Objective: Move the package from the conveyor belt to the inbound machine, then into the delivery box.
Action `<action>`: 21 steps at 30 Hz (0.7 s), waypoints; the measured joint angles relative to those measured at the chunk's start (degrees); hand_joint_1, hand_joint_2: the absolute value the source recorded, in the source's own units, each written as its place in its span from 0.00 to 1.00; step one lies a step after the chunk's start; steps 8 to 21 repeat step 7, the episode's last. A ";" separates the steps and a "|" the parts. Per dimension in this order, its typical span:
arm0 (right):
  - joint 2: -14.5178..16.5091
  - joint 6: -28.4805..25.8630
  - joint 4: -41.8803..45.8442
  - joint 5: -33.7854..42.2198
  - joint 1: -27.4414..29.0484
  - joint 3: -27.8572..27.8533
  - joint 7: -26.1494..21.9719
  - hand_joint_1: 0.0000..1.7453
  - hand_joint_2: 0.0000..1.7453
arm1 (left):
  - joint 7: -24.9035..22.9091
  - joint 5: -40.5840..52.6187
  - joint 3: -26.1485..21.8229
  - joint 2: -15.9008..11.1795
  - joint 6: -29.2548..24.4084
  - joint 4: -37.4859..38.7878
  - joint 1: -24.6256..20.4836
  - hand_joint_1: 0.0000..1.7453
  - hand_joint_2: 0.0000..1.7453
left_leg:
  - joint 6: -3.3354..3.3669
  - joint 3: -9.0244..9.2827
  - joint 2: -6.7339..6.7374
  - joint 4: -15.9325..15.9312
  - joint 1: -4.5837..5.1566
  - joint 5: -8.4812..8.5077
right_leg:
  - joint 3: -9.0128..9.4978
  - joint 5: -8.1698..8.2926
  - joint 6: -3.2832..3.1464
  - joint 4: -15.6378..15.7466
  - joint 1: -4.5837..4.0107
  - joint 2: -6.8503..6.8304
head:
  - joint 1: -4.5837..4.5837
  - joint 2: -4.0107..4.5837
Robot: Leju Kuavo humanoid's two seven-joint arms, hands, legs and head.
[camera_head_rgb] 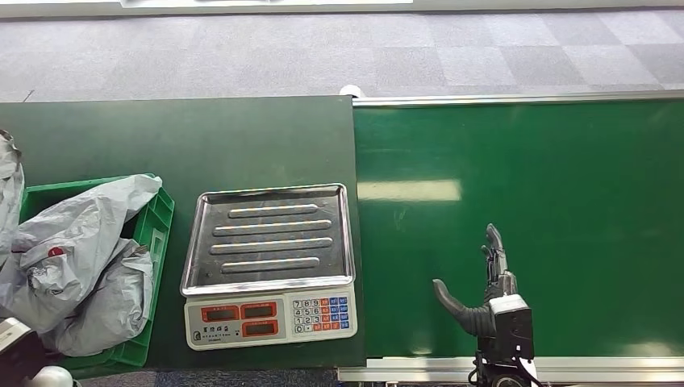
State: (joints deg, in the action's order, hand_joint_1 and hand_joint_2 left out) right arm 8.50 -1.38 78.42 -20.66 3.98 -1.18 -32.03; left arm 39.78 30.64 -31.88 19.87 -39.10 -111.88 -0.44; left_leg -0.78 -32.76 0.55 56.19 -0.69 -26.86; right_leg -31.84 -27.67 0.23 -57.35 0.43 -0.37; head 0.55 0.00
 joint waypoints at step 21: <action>0.13 0.00 -0.23 0.01 -0.06 0.00 -0.03 0.00 1.00 | 0.00 0.00 -0.90 0.01 0.00 -1.51 -0.21 1.00 1.00 | 0.00 0.01 0.00 0.00 0.00 0.00 | 0.00 0.00 0.00 0.00 0.00 0.00 | 0.00 0.00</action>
